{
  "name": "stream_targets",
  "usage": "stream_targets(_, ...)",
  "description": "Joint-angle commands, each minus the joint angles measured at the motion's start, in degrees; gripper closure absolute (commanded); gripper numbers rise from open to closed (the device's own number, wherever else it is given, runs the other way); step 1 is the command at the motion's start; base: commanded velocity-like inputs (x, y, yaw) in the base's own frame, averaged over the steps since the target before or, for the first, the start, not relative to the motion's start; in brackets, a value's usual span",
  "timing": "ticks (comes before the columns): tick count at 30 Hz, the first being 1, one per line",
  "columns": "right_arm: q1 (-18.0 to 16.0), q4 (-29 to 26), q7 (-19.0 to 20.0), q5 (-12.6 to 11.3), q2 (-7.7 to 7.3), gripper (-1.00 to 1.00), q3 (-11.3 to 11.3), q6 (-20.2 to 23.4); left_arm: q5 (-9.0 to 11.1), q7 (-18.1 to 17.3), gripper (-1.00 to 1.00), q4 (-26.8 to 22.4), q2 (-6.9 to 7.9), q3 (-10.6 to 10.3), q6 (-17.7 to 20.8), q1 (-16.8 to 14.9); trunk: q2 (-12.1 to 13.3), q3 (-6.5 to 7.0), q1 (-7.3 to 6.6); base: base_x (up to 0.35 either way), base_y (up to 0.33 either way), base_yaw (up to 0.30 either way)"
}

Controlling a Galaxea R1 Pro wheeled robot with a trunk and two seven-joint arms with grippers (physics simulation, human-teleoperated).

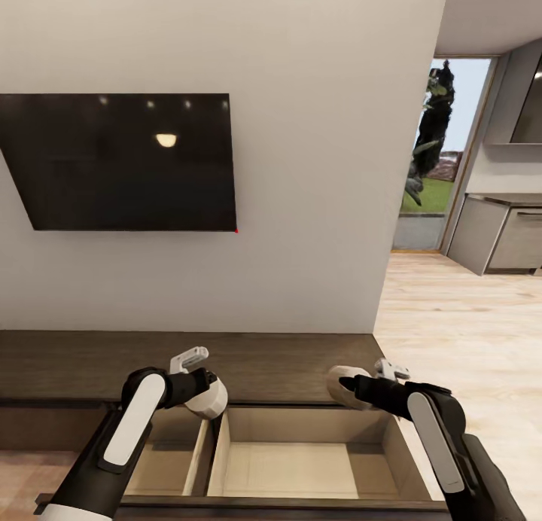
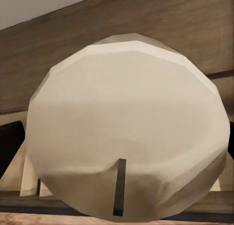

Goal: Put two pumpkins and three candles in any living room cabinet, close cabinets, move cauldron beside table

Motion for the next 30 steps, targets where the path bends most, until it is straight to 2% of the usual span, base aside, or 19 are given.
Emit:
stream_targets(1,-0.2,-0.1,-0.8,-0.7,0.01,1.00,0.2,0.3,0.6,0.6,1.00,-0.1,0.04,-0.1,0.0,0.0,0.0,-0.06,0.00,0.000,0.000,0.000)
stream_targets(4,-0.3,-0.5,-0.9,-0.6,0.00,1.00,1.4,0.4,0.6,0.6,1.00,-0.1,0.04,-0.8,0.0,-0.1,0.0,-0.06,0.00,0.000,0.000,0.000)
stream_targets(8,-0.4,-0.6,-0.9,-0.6,0.04,1.00,1.7,0.4,0.6,0.6,1.00,-0.4,0.11,-1.9,0.0,0.0,0.0,-0.06,0.00,0.000,0.000,0.000)
stream_targets(12,-0.4,-0.3,-0.9,-0.5,0.04,1.00,2.0,0.3,0.6,0.6,1.00,-0.3,0.12,-2.0,0.0,0.0,0.0,-0.06,0.00,0.000,0.000,0.000)
stream_targets(16,-1.3,1.9,-2.0,-0.4,0.93,1.00,5.0,0.3,0.6,0.6,1.00,0.1,-0.03,-3.3,-0.1,0.0,0.0,-0.06,0.00,0.000,0.000,0.000)
stream_targets(18,-3.5,6.3,-6.2,-0.4,2.47,1.00,7.1,0.2,0.5,0.6,1.00,0.9,-1.23,-4.9,-0.2,-0.1,0.0,-0.06,0.00,0.000,0.000,0.000)
stream_targets(20,-5.2,10.7,-9.8,-0.4,3.80,1.00,8.1,0.0,0.3,0.6,1.00,3.1,-2.87,-5.4,-0.4,-0.4,0.0,-0.06,0.00,0.000,0.000,0.000)
stream_targets(23,-6.4,14.5,-12.1,-0.2,5.33,1.00,8.6,-0.3,-1.3,0.6,1.00,7.8,-4.20,-6.1,-0.5,-2.0,0.0,-0.06,0.00,0.000,0.000,0.000)
stream_targets(26,-6.9,16.2,-13.0,-0.2,6.12,1.00,9.2,-1.8,-3.9,0.6,1.00,13.2,-5.65,-7.6,-5.0,-2.8,0.0,-0.06,0.00,0.000,0.000,0.000)
stream_targets(30,-7.1,19.0,-13.4,-0.4,6.87,1.00,12.7,-3.9,-4.6,0.6,1.00,19.6,-6.15,-9.3,-9.8,-3.7,0.0,-0.06,0.00,0.000,0.000,0.000)
